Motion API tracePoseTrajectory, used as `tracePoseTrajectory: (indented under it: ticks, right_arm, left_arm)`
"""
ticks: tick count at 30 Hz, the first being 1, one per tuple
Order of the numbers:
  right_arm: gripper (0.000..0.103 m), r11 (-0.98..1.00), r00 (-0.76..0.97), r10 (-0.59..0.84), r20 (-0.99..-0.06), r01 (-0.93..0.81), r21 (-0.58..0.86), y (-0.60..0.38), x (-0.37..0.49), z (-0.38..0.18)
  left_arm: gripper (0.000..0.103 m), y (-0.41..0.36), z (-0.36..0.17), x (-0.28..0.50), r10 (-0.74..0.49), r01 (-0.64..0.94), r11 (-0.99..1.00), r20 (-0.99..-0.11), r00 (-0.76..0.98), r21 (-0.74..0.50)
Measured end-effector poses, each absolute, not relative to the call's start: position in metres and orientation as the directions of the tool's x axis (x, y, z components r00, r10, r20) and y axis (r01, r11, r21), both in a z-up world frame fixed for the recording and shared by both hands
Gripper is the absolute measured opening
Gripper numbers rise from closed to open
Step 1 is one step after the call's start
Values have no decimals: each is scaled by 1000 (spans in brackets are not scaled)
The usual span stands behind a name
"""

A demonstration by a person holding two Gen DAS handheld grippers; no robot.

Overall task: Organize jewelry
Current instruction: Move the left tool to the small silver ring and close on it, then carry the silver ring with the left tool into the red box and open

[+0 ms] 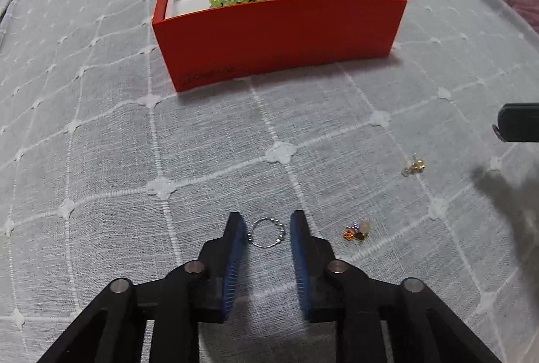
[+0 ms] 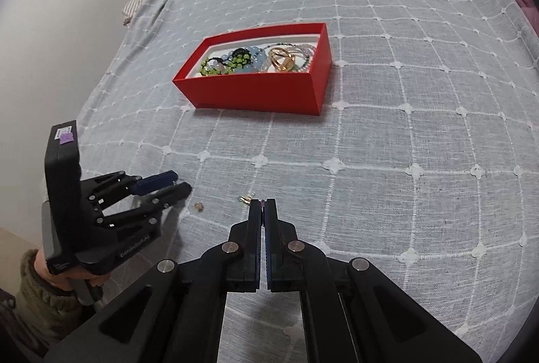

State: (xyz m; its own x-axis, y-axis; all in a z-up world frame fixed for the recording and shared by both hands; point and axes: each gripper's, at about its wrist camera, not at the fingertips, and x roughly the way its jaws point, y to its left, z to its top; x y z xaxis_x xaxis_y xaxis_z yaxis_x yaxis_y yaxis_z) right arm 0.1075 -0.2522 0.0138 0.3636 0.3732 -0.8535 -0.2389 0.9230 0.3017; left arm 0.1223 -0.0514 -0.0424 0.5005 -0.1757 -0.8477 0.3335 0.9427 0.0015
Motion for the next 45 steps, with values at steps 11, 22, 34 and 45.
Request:
tracePoseTrajectory:
  ticks: [11,22,34,45]
  right_arm:
    - [1,912,387,402,-830,-251,325,-278,107,12]
    - [1,891,405,448,-797,-269,364,-275,105,20]
    - [1,890,462,456,-760,-257,378,-270,130,43]
    - [1,874,449,485,-751,-231,427,-253,204,58]
  left_arm:
    - [17,-44,-39,117,-208,346,938,-832,515,-20]
    - [17,-11,-4,113,-285,313,942,-781,556,-121]
    - [17,1,41,143,-367,265,929,-713,597,-257]
    - [17,-17,68,209,-420,290,907,-699,579,-304]
